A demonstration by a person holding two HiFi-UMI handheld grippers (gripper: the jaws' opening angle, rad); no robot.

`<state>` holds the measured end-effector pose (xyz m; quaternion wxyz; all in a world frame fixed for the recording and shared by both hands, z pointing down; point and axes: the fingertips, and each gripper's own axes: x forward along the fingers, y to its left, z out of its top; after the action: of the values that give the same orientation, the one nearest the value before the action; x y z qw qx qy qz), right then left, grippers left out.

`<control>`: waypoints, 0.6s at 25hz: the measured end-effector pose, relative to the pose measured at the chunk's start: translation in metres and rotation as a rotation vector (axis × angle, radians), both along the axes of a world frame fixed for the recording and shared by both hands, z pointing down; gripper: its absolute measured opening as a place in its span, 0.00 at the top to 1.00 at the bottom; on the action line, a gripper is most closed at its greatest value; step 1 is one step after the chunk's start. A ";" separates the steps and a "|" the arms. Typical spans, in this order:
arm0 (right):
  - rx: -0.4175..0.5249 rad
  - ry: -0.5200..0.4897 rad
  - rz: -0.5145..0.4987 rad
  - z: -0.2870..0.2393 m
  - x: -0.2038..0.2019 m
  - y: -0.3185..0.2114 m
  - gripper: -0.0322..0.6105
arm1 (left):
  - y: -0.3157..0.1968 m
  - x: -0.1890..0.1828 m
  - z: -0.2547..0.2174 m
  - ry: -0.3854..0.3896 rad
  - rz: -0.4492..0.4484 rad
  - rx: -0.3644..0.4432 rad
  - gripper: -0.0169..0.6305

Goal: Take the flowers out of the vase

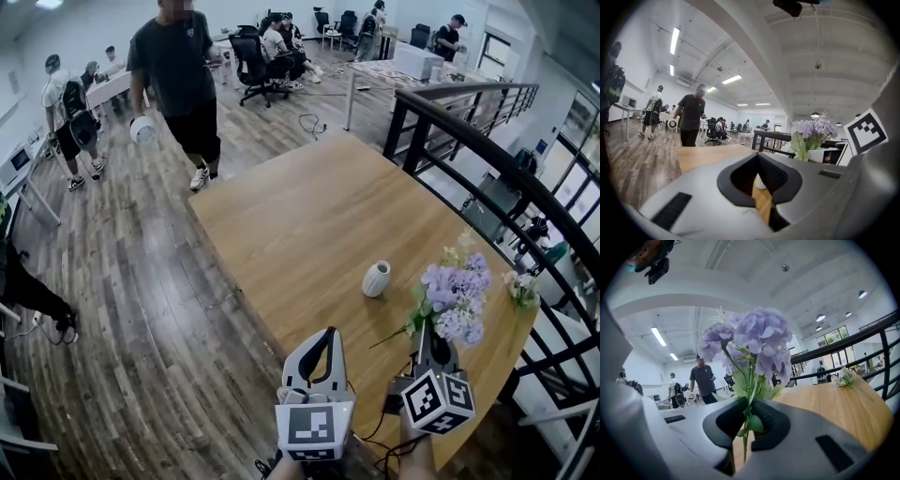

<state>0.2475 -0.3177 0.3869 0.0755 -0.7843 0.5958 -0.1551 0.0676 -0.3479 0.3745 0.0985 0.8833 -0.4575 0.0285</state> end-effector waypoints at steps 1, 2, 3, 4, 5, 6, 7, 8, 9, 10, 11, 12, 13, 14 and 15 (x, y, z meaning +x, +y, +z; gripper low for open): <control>-0.001 -0.001 0.001 0.001 0.001 0.001 0.91 | 0.000 0.001 0.001 0.000 0.001 -0.005 0.92; -0.003 -0.001 0.002 0.003 0.001 0.001 0.91 | -0.001 0.002 0.002 0.000 0.001 -0.002 0.92; -0.005 -0.002 0.002 0.005 0.001 0.001 0.91 | -0.001 0.003 0.003 0.000 0.002 0.005 0.92; -0.008 -0.004 0.004 0.007 0.002 0.001 0.91 | -0.002 0.004 0.003 0.001 0.003 0.008 0.92; -0.011 -0.005 0.005 0.008 0.003 0.001 0.91 | -0.003 0.005 0.004 0.002 0.005 0.009 0.92; -0.013 -0.007 0.007 0.009 0.003 0.001 0.91 | -0.003 0.006 0.005 0.002 0.006 0.009 0.92; -0.015 -0.009 0.009 0.010 0.004 0.002 0.91 | -0.003 0.007 0.005 0.002 0.008 0.007 0.92; -0.015 -0.010 0.010 0.010 0.005 0.002 0.91 | -0.003 0.008 0.005 0.002 0.010 0.006 0.92; -0.016 -0.011 0.011 0.010 0.005 0.002 0.91 | -0.003 0.010 0.005 0.002 0.012 0.003 0.92; -0.016 -0.012 0.012 0.010 0.006 0.003 0.91 | -0.003 0.011 0.005 0.001 0.014 -0.002 0.92; -0.017 -0.013 0.014 0.010 0.007 0.003 0.91 | -0.003 0.013 0.006 0.000 0.018 -0.009 0.92; -0.018 -0.014 0.016 0.011 0.008 0.003 0.91 | -0.002 0.015 0.006 -0.001 0.021 -0.012 0.92; -0.019 -0.014 0.019 0.011 0.009 0.004 0.91 | -0.003 0.016 0.006 0.000 0.024 -0.009 0.92; -0.020 -0.014 0.020 0.012 0.010 0.004 0.91 | -0.003 0.017 0.007 0.000 0.026 -0.005 0.92; -0.021 -0.013 0.021 0.013 0.010 0.005 0.91 | -0.003 0.017 0.007 -0.002 0.028 -0.007 0.92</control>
<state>0.2573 -0.3128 0.3996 0.0730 -0.7903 0.5853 -0.1655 0.0850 -0.3505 0.3816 0.1007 0.8893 -0.4449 0.0322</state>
